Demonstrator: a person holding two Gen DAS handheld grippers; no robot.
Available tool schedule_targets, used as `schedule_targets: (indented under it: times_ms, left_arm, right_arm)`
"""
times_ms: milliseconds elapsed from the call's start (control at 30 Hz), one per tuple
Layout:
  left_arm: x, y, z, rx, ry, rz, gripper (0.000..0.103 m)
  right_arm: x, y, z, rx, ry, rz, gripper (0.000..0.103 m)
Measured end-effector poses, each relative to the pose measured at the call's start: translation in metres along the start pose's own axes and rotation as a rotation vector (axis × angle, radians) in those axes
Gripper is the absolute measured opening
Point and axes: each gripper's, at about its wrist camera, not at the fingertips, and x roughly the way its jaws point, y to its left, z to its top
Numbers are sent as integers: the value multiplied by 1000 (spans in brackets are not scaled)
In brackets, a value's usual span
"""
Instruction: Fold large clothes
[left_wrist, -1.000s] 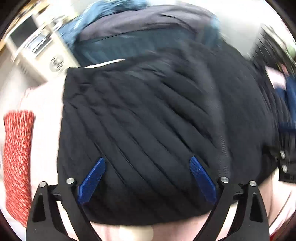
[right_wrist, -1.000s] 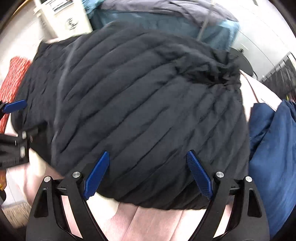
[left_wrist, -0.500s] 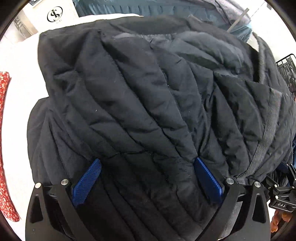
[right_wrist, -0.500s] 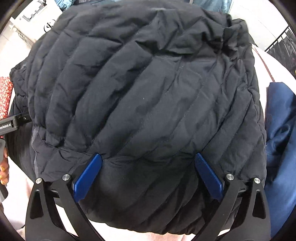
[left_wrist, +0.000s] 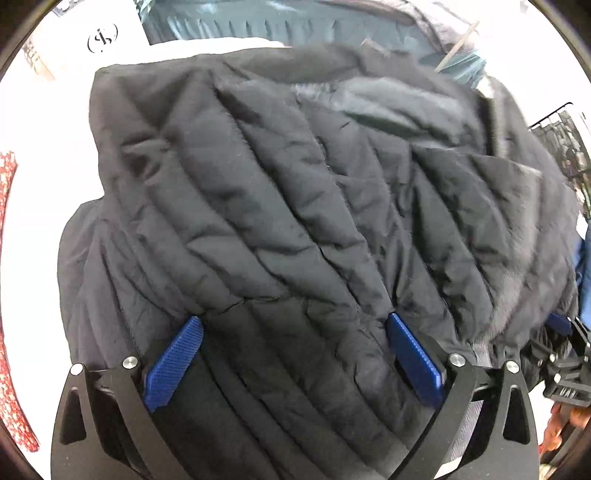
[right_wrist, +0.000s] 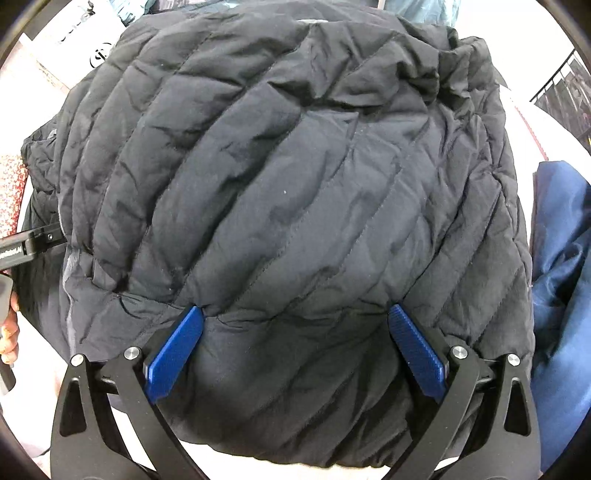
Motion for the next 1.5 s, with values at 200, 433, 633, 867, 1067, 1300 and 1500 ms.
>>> schedule_targets:
  times_ms: [200, 433, 633, 867, 1067, 1300, 1500]
  left_arm:
    - [-53, 38, -27, -84, -124, -50, 97]
    - [-78, 96, -53, -174, -142, 19, 97]
    - [-73, 123, -73, -253, -103, 12, 97]
    - [-54, 132, -62, -235, -66, -36, 97]
    - [-24, 139, -51, -253, 3, -80, 98]
    - [-1, 161, -51, -338, 50, -196, 98]
    - [7, 160, -42, -330, 75, -206, 99]
  right_arm:
    - [-46, -24, -13, -30, -138, 1, 98]
    - [-73, -69, -1, 5, -168, 4, 98]
    - [-56, -86, 18, 46, -127, 67, 98]
    - [-26, -104, 41, 79, -58, 96, 98]
    - [0, -121, 47, 116, 34, 101, 98]
    - [10, -109, 54, 71, 26, 53, 98]
    - [19, -94, 63, 43, 14, 68, 98]
